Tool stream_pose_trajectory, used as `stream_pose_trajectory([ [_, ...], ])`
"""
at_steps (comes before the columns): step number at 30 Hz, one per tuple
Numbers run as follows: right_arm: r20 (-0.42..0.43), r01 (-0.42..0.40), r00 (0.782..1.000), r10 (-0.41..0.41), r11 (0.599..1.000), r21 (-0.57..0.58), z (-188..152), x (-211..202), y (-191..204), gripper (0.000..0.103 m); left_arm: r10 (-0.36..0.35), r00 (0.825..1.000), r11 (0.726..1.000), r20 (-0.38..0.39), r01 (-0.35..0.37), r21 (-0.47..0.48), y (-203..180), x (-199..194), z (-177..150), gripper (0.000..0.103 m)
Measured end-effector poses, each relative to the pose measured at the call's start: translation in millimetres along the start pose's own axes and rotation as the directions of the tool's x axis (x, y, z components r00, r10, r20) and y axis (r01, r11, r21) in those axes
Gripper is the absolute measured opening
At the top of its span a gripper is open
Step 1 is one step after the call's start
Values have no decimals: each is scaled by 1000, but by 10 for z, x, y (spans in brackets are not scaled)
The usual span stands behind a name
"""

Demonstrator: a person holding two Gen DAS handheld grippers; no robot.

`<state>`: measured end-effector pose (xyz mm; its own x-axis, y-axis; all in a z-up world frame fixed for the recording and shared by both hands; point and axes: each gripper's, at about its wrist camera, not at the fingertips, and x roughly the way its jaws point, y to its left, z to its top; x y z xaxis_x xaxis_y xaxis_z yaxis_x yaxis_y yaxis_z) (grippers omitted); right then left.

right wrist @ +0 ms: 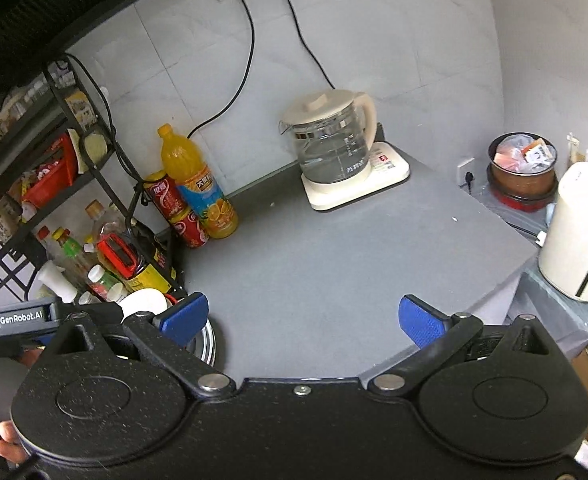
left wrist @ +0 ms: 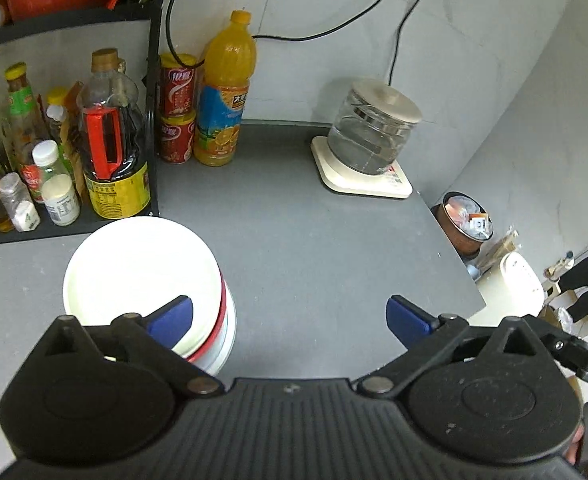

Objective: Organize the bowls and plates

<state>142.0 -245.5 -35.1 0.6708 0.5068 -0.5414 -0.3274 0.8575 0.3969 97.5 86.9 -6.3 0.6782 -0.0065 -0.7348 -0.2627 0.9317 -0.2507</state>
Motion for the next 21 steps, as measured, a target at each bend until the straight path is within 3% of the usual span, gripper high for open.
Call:
stream_pose_trajectory([
  [7,49,50,998,-49,999,-22,-170,-317,-30,102,-7,1000,999,26,6,37,-130,-264,-292,102],
  [21,40,13,999,-10,997,-77,-511,-600,-5,102,10,999,997,46,-14,76,-167,-580,-761,102],
])
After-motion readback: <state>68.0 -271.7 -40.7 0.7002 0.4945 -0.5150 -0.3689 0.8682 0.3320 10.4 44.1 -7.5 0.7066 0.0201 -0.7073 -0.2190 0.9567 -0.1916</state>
